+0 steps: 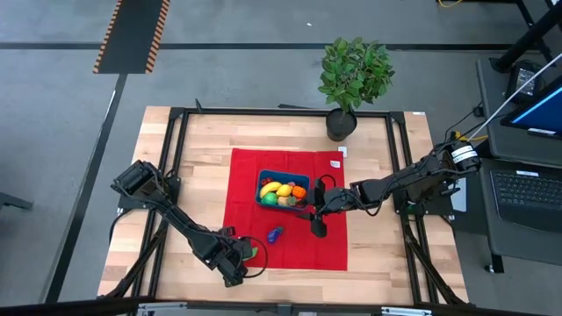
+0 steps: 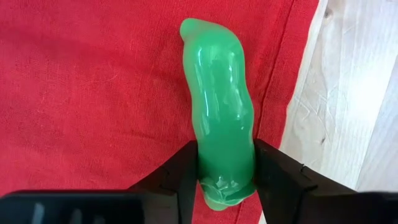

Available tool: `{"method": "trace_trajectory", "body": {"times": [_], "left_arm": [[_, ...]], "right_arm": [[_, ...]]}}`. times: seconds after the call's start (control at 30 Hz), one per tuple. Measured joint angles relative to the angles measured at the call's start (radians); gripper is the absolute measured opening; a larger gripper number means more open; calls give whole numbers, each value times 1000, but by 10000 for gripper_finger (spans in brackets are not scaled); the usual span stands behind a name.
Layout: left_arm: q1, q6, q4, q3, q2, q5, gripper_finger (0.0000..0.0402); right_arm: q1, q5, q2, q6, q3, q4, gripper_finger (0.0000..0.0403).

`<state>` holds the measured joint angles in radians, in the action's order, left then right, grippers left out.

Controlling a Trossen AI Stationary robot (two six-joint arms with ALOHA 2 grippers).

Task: Pick and placing Produce into tupperware
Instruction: Put the green pea into the blue bin

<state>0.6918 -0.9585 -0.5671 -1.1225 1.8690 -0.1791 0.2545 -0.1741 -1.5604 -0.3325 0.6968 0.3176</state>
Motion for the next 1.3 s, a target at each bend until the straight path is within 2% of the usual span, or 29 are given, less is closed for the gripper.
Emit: {"method": "trace_trajectory", "body": {"times": [0.27,0.43,0.73,0.93,1.13,1.3], "left_arm": [[-1,26,-3,0,-5,11,129],[-17,29,-20,2,-37,77,119],[-26,148,-21,1,-47,65,126],[-27,257,-20,-5,-69,-32,118],[-21,338,-28,-6,-155,-131,130],[-14,379,-31,34,-246,-198,117]], "right_arm": [[0,0,0,0,0,0,210],[0,0,0,0,0,0,210],[0,0,0,0,0,-1,210],[0,0,0,0,0,-1,210],[-1,0,0,6,0,-1,210],[-1,1,4,39,0,2,210]]}}
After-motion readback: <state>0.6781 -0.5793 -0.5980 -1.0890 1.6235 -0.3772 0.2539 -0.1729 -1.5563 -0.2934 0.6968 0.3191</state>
